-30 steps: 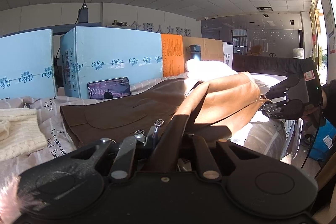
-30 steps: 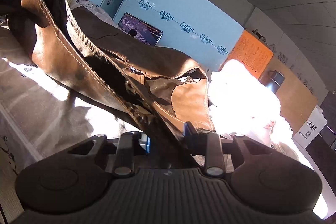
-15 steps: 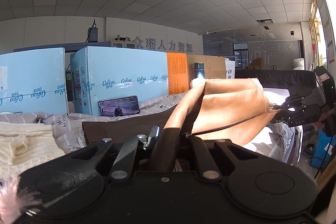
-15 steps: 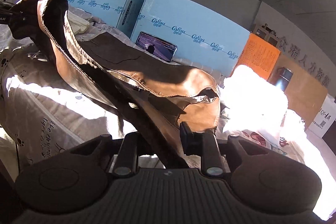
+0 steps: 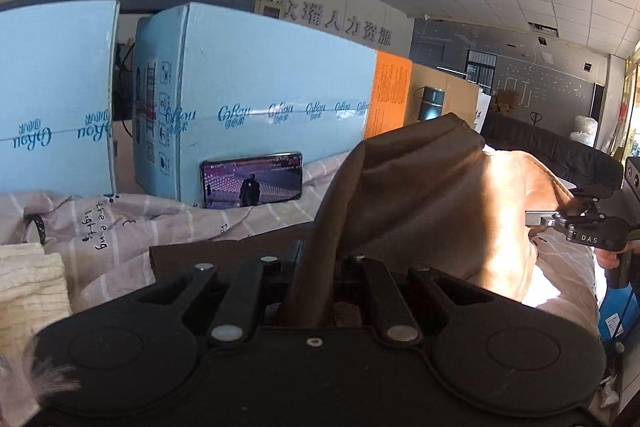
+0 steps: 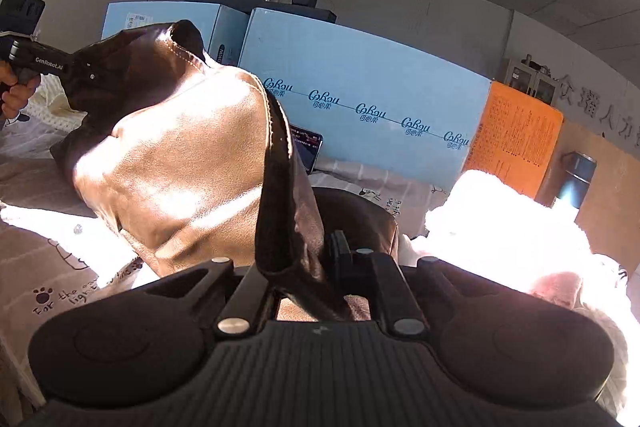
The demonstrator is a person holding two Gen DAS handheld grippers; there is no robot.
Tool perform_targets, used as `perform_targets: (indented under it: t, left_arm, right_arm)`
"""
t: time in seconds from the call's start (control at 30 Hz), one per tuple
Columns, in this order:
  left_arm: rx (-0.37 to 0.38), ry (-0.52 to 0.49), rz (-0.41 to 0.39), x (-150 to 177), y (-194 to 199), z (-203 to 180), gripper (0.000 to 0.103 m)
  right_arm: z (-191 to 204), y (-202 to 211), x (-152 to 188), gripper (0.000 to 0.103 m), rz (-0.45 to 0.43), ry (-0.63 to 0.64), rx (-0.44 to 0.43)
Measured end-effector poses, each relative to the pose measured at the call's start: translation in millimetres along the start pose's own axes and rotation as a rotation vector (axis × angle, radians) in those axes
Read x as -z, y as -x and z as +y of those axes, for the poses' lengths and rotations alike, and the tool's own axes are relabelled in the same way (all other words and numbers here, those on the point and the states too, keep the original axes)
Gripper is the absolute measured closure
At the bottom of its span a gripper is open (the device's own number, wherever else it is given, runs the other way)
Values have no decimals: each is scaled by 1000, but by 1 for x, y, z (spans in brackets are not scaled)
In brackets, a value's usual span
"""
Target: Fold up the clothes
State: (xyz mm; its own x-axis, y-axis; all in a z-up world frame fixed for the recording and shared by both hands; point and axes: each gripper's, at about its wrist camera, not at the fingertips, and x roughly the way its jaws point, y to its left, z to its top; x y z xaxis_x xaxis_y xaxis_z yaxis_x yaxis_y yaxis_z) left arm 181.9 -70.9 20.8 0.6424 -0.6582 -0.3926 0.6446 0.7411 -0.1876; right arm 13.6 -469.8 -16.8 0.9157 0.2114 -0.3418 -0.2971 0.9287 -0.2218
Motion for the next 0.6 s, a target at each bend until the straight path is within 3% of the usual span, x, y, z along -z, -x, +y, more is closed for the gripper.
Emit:
perform_targets:
  t: [0.2,0.27,0.33,0.43,0.53,0.6]
  left_arm:
    - [18,188,126,2,-62,51,86]
    - [18,238,124,4,-71,62,74]
    - [14,295,111,9,-71,72,43]
    - [40,360,100,18,-61,82,32]
    - [24,370,101,25,-50,82,28]
    - [16,331,104,26,-44,76,22]
  right_arm:
    - [-33,-79,6,97,102,-149,-62]
    - [-42,-95,11,94,128,-204,-59]
    - [-49,-101,16,89,143,-263,-67]
    - [-53,-99,19,84,134,-311,-75]
    - [-55,-87,24,61,93,-373,-107]
    - [-58,-79,30,40,39,-424,-154]
